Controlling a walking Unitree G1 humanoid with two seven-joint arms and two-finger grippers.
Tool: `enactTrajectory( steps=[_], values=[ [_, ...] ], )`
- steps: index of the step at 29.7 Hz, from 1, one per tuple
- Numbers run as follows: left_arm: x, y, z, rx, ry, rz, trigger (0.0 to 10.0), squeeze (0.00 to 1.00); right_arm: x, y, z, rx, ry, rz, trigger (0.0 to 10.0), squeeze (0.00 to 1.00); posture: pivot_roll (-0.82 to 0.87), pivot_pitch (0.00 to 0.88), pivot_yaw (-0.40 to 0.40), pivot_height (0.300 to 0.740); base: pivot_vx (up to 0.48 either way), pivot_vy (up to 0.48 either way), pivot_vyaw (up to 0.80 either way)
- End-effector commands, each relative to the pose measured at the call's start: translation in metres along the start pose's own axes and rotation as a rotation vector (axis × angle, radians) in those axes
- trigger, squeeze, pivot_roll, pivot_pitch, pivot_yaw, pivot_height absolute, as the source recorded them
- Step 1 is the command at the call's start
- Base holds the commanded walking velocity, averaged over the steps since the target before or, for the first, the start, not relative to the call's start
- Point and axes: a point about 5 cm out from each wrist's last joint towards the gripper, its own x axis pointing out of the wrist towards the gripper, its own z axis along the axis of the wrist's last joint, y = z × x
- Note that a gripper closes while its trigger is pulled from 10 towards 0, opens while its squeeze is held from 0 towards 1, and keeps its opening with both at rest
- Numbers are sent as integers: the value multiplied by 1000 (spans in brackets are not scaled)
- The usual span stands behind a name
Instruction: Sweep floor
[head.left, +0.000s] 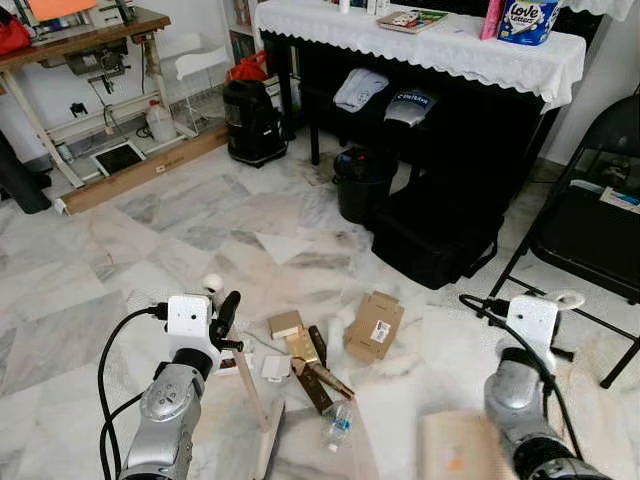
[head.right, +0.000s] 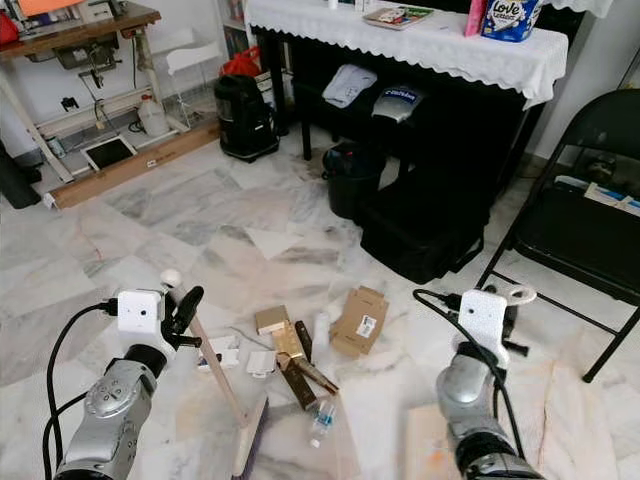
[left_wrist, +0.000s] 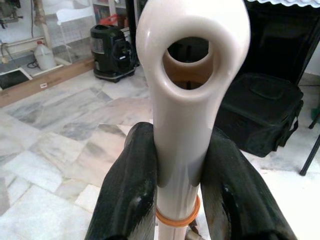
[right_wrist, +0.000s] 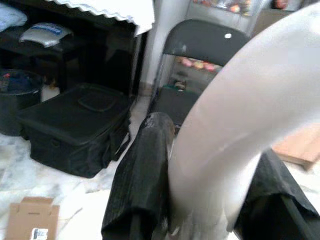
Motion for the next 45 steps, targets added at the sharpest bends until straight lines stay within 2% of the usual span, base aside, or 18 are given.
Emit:
enactTrajectory(
  steps=[1,7,14,17,20,23,27,29,35,38,41,42,45],
  values=[
    [1,2,8,18,-32,-4,10000,0,9,-6,10,-87,-78,-77,10000,0,110,0,47,740,0,0,0],
    [2,-1,9,13,-36,-14,10000,0,11,-3,17,-120,-133,-60,10000,0,111,0,44,740,0,0,0],
    [1,-1,10,14,-41,-18,10000,0,7,-3,12,-147,-125,-84,10000,0,114,0,42,740,0,0,0],
    [2,-1,10,14,-42,-19,10000,0,4,3,12,-89,-95,-45,10000,0,110,0,41,740,0,0,0],
    [3,-2,10,10,-43,-20,10000,0,5,2,7,56,32,-84,10000,0,109,0,40,740,0,0,0],
    [3,-4,10,6,-43,-23,10000,0,7,-2,7,97,51,-120,10000,0,111,0,35,740,0,0,0],
    [2,-5,9,2,-42,-22,10000,0,9,-4,9,72,16,-113,10000,0,112,0,32,740,0,0,0],
    [2,-4,9,-1,-42,-20,10000,0,10,-6,7,116,50,-109,10000,0,111,0,32,740,0,0,0],
    [2,-5,10,-6,-46,-24,10000,0,10,-6,4,141,63,-64,10000,0,112,0,33,740,0,0,0],
    [2,-7,10,-9,-46,-31,10000,0,8,-4,2,119,62,-40,10000,0,112,0,33,740,0,0,0],
    [3,-6,11,-8,-45,-32,10000,0,6,-1,9,18,-40,-20,10000,0,109,0,35,740,0,0,0],
    [3,-6,11,-8,-45,-32,10000,0,6,-1,9,18,-40,-20,10000,0,109,0,35,740,0,0,0],
    [4,-6,11,-8,-44,-35,10000,0,4,9,21,-23,-157,36,10000,0,103,0,39,740,0,0,0]
  ],
)
